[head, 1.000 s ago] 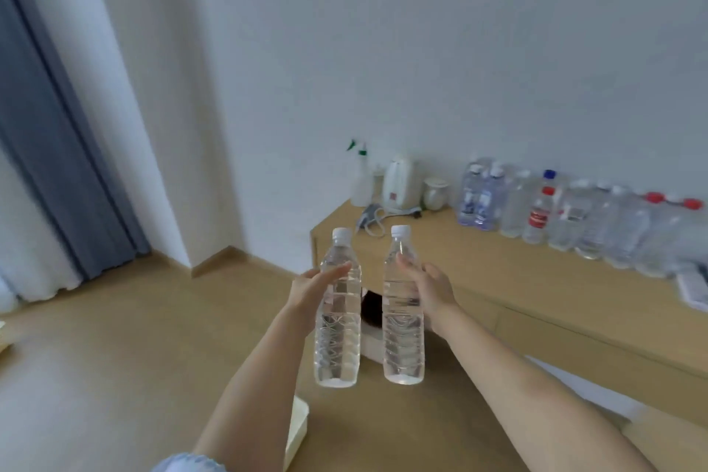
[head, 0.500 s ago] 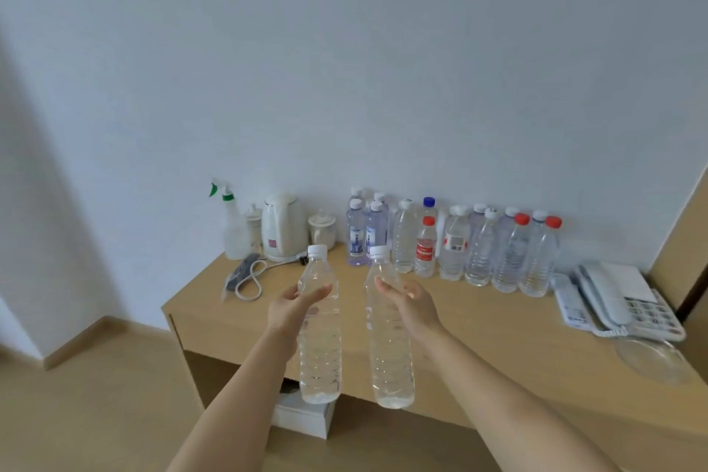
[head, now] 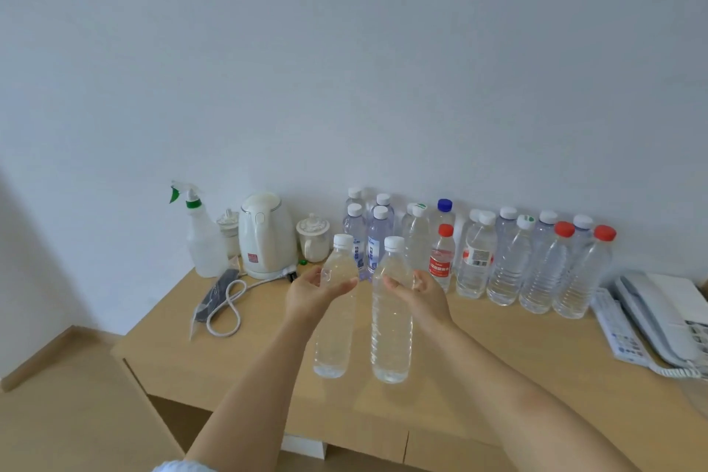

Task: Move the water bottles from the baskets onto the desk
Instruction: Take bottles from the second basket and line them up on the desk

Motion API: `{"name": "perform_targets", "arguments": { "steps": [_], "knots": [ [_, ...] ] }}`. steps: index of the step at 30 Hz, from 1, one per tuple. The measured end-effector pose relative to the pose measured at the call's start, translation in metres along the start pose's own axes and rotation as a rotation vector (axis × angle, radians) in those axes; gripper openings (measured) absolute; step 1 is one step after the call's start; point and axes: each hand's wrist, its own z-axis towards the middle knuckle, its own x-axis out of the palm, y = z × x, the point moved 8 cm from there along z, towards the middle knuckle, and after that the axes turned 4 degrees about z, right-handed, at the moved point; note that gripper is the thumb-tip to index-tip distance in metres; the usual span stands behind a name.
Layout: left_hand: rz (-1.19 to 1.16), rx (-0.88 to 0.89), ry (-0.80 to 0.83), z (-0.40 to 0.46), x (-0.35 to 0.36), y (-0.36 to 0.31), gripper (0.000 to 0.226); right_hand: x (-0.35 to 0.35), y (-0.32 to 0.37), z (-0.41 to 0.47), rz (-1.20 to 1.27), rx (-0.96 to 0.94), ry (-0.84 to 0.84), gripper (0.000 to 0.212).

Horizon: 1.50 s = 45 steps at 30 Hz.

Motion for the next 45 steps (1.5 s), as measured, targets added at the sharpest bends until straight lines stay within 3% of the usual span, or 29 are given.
{"name": "perform_targets", "arguments": {
  "steps": [4, 7, 11, 17, 27, 38, 40, 43, 45],
  "knots": [
    [0.097, 0.034, -0.005, 0.047, 0.004, -0.008, 0.058, 0.009, 0.008, 0.041, -0.066, -0.005, -0.078, 0.062],
    [0.147, 0.069, 0.01, 0.078, 0.014, -0.013, 0.063, 0.015, 0.011, 0.069, -0.114, -0.019, -0.115, 0.065],
    [0.207, 0.085, 0.053, 0.113, 0.027, -0.012, 0.041, 0.017, 0.009, 0.096, -0.145, 0.0, -0.158, 0.057],
    [0.211, 0.071, 0.052, 0.142, 0.039, 0.0, 0.038, 0.024, -0.008, 0.123, -0.148, 0.032, -0.179, 0.053],
    [0.198, 0.082, 0.033, 0.167, 0.053, 0.009, 0.064, 0.039, -0.019, 0.143, -0.123, 0.029, -0.151, 0.058],
    [0.203, 0.093, 0.08, 0.169, 0.054, 0.008, 0.06, 0.05, -0.02, 0.149, -0.128, -0.001, -0.12, 0.059],
    [0.276, 0.122, 0.088, 0.164, 0.053, 0.005, 0.061, 0.052, -0.019, 0.146, -0.114, -0.021, -0.11, 0.071],
    [0.577, 0.199, 0.146, 0.156, 0.056, 0.001, 0.098, 0.048, -0.001, 0.138, -0.208, -0.121, -0.116, 0.075],
    [0.749, 0.229, 0.144, 0.148, 0.054, -0.002, 0.111, 0.042, 0.016, 0.131, -0.391, -0.196, -0.136, 0.077]
  ]
}}
